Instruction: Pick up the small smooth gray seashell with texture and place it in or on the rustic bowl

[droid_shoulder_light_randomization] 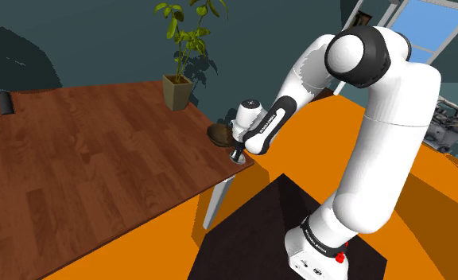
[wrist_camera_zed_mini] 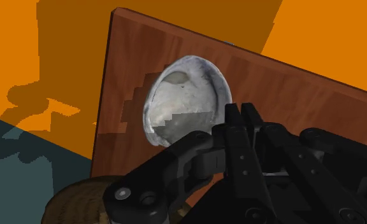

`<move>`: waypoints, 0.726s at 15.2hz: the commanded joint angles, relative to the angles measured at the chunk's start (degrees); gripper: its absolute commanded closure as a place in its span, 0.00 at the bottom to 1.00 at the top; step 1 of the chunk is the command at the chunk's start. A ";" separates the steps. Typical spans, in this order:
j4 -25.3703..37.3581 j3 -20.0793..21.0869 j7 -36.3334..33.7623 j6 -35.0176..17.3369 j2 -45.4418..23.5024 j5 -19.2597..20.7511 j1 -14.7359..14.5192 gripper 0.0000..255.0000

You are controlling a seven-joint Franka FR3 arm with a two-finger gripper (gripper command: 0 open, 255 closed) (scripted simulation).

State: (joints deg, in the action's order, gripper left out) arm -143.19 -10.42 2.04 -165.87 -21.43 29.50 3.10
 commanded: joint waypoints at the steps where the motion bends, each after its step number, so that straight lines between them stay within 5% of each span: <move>1: 0.00 0.00 0.00 0.00 0.00 0.00 0.00 1.00; 5: 0.00 0.00 0.00 0.00 0.00 0.00 0.00 1.00; 6: 0.00 0.00 0.00 0.00 0.00 0.00 0.00 0.00; 9: 3.55 17.12 26.14 3.19 -0.17 -16.76 22.88 0.00; 11: 8.32 25.82 40.21 8.25 -2.49 -25.21 35.03 0.00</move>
State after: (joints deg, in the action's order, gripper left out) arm -136.91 10.53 33.67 -160.31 -23.30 9.48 31.62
